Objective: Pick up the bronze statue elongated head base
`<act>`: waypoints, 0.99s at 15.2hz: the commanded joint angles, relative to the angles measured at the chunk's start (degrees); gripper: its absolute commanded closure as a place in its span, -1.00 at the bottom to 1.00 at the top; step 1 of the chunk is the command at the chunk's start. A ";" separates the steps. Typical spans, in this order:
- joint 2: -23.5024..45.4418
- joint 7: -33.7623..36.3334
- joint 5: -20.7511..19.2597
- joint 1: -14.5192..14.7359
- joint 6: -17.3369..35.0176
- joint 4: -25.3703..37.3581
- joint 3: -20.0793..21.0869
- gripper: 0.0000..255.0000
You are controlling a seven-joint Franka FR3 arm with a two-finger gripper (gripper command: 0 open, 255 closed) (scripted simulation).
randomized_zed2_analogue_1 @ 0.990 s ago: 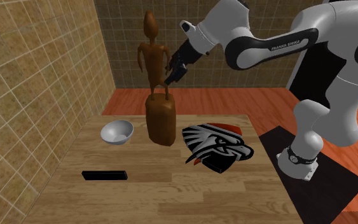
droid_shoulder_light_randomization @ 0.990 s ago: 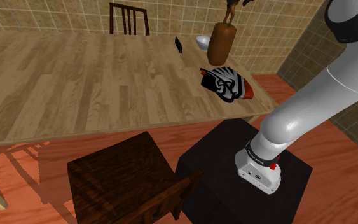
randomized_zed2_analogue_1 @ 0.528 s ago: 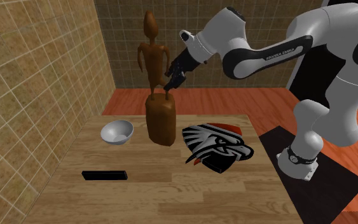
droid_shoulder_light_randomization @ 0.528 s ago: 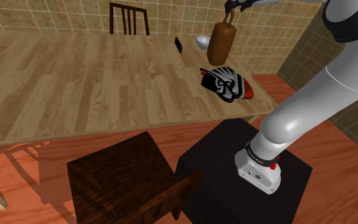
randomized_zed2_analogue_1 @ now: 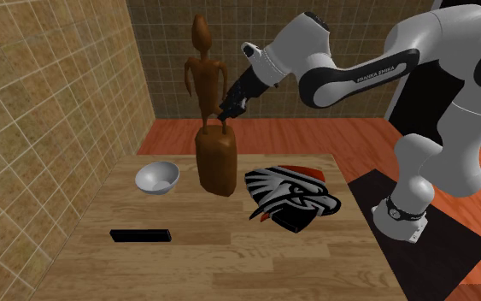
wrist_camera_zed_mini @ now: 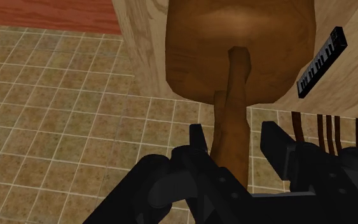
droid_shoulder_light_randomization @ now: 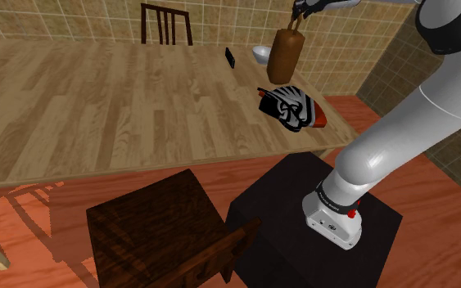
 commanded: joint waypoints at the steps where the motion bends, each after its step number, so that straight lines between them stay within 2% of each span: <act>1: 0.06 -0.06 -0.04 -0.08 -0.04 -0.07 -0.11 1.00; 4: 0.15 0.09 -0.11 -0.06 -0.09 0.05 -0.02 1.00; 15: -0.06 -1.64 1.43 0.46 -8.45 8.26 0.18 1.00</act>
